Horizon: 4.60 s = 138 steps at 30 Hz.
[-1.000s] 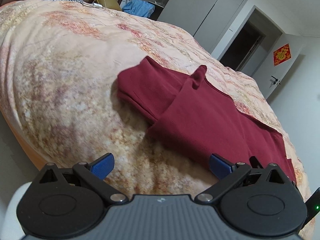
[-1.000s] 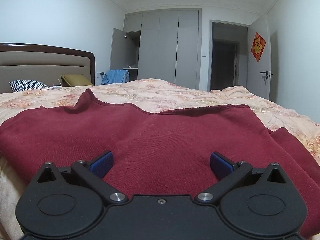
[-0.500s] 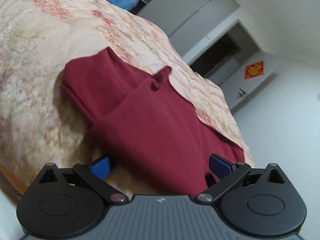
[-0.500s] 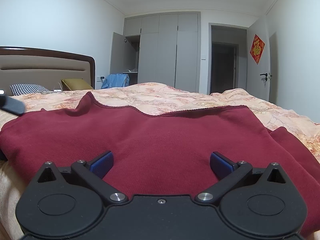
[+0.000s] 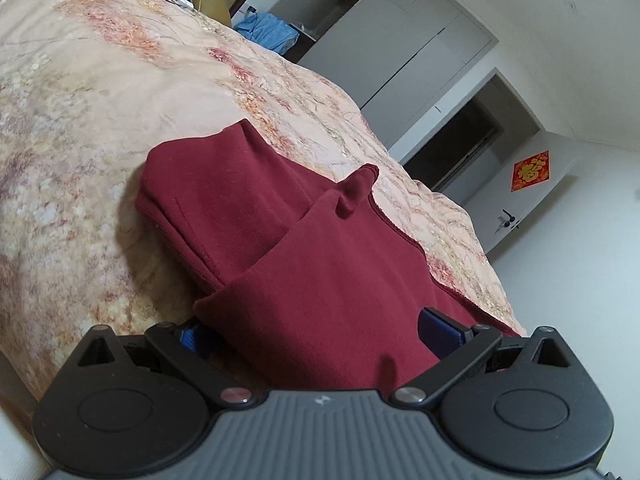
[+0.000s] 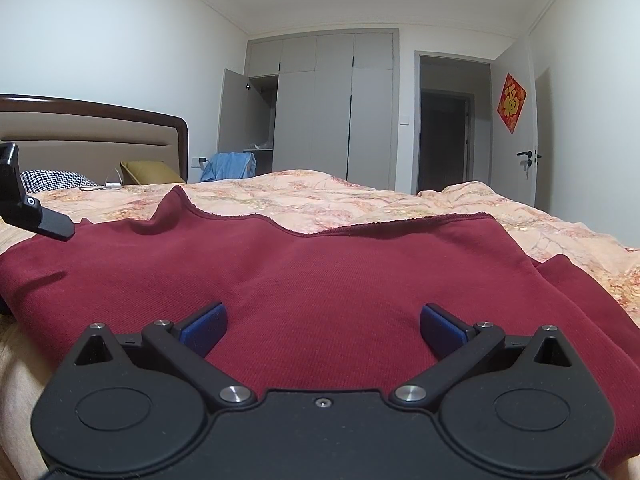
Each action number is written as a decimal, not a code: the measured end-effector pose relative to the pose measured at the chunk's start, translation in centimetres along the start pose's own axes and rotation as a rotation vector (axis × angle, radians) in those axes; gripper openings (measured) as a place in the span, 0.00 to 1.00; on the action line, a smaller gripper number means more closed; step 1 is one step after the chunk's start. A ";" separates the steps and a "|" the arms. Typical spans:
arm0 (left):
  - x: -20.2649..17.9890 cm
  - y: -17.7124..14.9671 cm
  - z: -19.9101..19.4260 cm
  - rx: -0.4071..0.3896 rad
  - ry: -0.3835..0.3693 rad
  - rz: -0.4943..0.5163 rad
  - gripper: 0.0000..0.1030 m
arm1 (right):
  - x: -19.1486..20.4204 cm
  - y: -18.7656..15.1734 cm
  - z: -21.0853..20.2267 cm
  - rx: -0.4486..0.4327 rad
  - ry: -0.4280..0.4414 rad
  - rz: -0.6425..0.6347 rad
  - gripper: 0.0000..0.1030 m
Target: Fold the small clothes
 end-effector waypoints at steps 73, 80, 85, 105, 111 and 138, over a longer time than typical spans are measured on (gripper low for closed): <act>-23.3 -3.9 2.3 -0.042 -0.084 0.645 0.10 | -10.8 0.3 -10.1 0.110 -0.235 -0.059 1.00; -25.9 -10.2 6.1 0.173 -0.111 0.765 0.10 | -13.9 -2.8 -11.3 0.193 -0.306 0.018 1.00; -24.0 -9.4 6.0 0.218 -0.132 0.721 0.17 | -14.0 -3.4 -11.1 0.204 -0.298 0.021 1.00; -19.3 -3.2 -1.3 0.083 -0.065 0.519 1.00 | -11.9 -0.6 -12.0 0.145 -0.267 0.078 1.00; -15.0 -1.0 -1.2 0.092 0.075 0.404 1.00 | -10.8 1.0 -11.6 0.121 -0.198 0.115 1.00; -10.5 -2.0 0.5 0.253 0.103 0.337 0.99 | -7.3 4.4 -6.2 0.153 0.035 0.007 0.09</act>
Point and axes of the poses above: each gripper's, at about its wrist camera, not at the fingertips, and z roughly the way its jaws point, x to its left, y to its top, the point moved 1 cm from there along z, roughly the way its jaws point, and after that the axes turned 9 degrees about x, right-handed, at the moved point
